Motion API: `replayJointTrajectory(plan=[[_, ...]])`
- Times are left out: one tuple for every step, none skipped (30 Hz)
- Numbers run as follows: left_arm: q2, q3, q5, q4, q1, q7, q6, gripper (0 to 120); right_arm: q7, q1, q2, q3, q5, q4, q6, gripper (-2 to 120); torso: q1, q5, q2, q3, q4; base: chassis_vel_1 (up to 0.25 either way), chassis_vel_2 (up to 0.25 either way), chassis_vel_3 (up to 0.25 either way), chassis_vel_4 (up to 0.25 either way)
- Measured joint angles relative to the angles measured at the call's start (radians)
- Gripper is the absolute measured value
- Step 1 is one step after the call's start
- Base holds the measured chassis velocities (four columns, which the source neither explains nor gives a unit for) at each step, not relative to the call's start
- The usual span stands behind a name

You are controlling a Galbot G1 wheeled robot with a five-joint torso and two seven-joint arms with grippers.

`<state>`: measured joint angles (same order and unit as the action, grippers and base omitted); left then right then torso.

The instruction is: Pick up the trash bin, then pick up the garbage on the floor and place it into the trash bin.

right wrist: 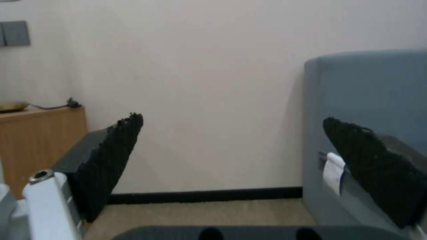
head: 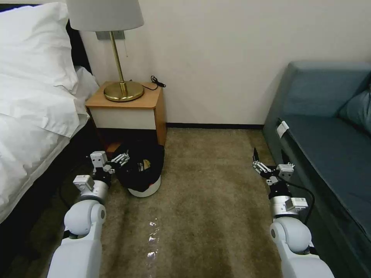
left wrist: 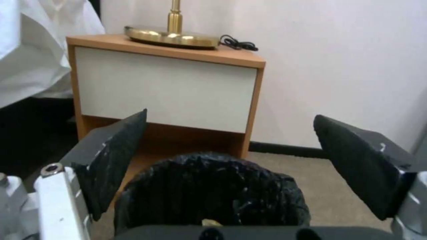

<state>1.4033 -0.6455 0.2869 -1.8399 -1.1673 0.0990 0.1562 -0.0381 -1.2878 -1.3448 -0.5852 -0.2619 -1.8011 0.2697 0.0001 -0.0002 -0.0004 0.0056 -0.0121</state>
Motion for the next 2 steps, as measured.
replayJointTrajectory(plan=[[0.0, 0.0, 0.0, 0.0, 0.0, 0.0, 0.0, 100, 0.0, 0.0, 0.0, 0.0, 0.0, 0.0, 0.0, 100, 0.0, 0.0, 0.0, 0.0, 0.0, 0.0, 0.0, 0.0, 0.0], [-0.003, 0.007, 0.0, -0.004, -0.003, -0.004, 0.002, 100, -0.003, 0.002, -0.002, -0.002, 0.0, 0.001, 0.0, 100, 0.0, 0.0, 0.0, 0.0, 0.0, 0.0, 0.0, 0.0, 0.0]])
